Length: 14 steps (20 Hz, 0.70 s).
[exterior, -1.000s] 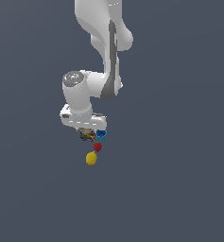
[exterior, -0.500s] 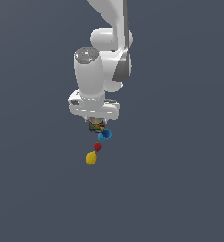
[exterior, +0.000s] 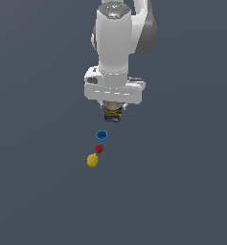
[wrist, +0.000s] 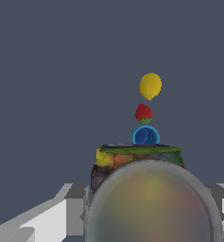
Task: Pick up a designated object from a clutter of objects.
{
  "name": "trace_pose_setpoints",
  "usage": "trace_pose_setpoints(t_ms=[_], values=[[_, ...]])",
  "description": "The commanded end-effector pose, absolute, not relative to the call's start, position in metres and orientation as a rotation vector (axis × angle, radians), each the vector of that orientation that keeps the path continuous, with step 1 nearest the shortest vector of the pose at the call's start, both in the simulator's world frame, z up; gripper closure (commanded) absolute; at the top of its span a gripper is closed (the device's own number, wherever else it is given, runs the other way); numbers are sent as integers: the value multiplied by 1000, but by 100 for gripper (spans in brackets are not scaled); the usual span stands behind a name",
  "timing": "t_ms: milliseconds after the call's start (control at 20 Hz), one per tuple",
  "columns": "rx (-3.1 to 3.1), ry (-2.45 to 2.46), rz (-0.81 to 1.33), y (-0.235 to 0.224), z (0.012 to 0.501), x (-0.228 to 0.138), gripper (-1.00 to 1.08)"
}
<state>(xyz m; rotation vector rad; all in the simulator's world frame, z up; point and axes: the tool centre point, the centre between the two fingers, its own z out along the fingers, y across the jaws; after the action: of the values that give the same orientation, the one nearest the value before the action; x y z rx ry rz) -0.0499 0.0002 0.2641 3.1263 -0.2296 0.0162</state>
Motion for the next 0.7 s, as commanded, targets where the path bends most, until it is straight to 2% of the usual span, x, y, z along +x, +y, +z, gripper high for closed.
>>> trace_pose_setpoints(t_ms=[0, 650], values=[[3127, -230, 16, 17, 288, -51, 108], [3132, -228, 2, 76, 365, -49, 108]])
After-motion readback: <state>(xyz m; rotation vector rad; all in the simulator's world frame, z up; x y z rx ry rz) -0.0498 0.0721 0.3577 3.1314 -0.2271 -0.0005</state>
